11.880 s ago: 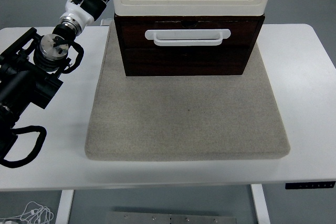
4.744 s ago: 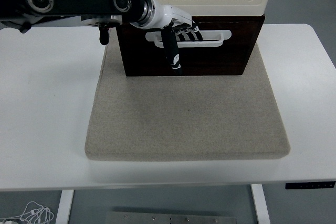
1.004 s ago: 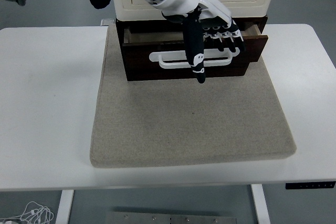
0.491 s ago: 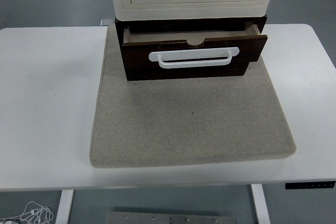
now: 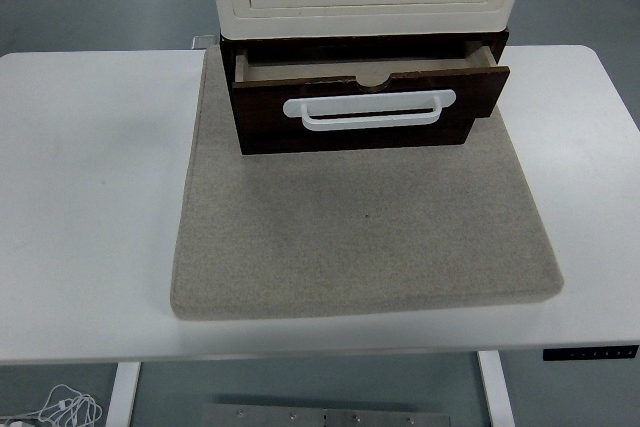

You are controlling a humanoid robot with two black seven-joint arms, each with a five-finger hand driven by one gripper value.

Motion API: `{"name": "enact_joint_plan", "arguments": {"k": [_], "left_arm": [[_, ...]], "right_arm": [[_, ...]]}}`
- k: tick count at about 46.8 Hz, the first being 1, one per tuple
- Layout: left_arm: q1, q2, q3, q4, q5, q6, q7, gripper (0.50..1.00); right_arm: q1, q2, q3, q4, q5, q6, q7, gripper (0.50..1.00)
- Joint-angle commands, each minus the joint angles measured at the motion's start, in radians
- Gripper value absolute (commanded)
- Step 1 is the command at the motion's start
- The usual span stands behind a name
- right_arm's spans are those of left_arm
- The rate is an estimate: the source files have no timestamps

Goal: Open the drawer under the combination cabinet

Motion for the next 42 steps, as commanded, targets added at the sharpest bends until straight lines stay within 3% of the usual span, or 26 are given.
{"name": "enact_joint_plan", "arguments": {"k": [1,8,13,26,36,42], "left_arm": [[0.011,0.0,-0.054,0.053,-0.003,0.058,-0.026,1.0],[0.051,0.01,-0.146,0.135,-0.023,0.147,-0.04,1.0],[0.077,0.018,-0.221,0.214,-0.048,0.18,-0.041,1.0],[0.129,0.084,-0.247,0.405,-0.167,0.187,-0.04,1.0],[0.266,0.076,-0.247,0.517,-0.229,0.187,-0.04,1.0],[0.396,0.06,-0.249,0.526,-0.285,0.187,-0.04,1.0]], "right_arm": [[0.0,0.0,0.0,0.0,0.0,0.0,0.0,0.926],[0.0,0.0,0.0,0.0,0.0,0.0,0.0,0.926],[0.001,0.0,0.0,0.0,0.0,0.0,0.0,0.926],[0.0,0.0,0.0,0.0,0.0,0.0,0.0,0.926],[0.0,0.0,0.0,0.0,0.0,0.0,0.0,0.926],[0.0,0.0,-0.002,0.0,0.0,0.0,0.0,0.926]]}}
